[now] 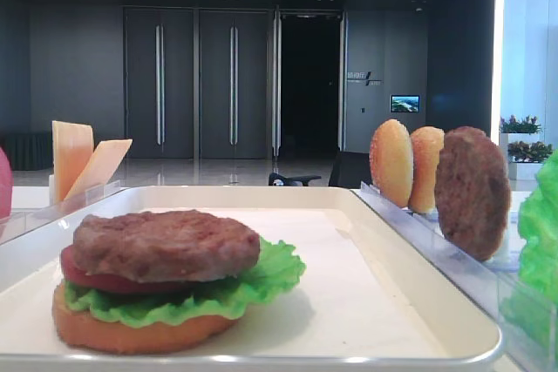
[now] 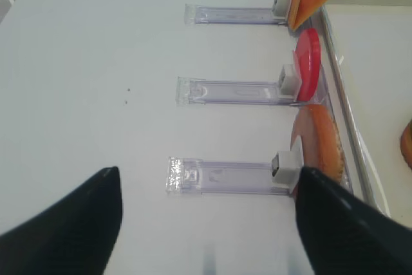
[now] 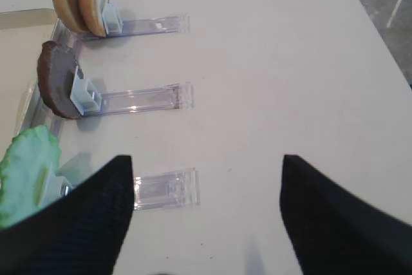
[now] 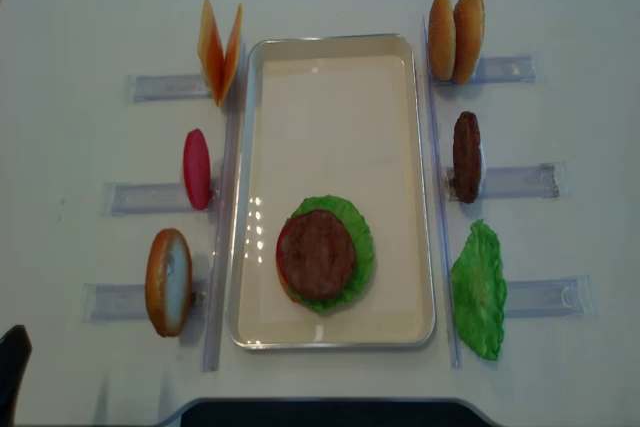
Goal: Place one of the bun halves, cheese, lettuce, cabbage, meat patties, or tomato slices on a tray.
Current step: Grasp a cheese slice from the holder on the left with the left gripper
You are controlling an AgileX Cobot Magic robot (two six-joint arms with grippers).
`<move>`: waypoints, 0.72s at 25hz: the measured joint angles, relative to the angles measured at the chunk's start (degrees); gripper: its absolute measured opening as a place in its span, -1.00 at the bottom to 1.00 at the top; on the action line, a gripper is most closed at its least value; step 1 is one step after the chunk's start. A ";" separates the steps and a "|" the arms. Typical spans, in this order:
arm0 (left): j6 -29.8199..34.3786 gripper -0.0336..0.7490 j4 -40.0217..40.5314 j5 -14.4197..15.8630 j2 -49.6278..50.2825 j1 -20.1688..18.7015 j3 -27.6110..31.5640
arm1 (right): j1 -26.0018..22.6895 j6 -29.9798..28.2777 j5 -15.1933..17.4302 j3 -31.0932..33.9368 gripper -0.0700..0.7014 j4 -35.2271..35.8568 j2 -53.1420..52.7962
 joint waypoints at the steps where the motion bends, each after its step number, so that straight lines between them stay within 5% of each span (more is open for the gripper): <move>1: 0.00 0.72 0.00 0.00 0.00 0.00 0.00 | 0.00 0.00 0.00 0.00 0.45 0.00 0.00; 18: -1.68 0.60 1.15 -2.33 20.80 0.00 -1.35 | 0.00 0.00 0.00 0.00 0.45 0.00 0.00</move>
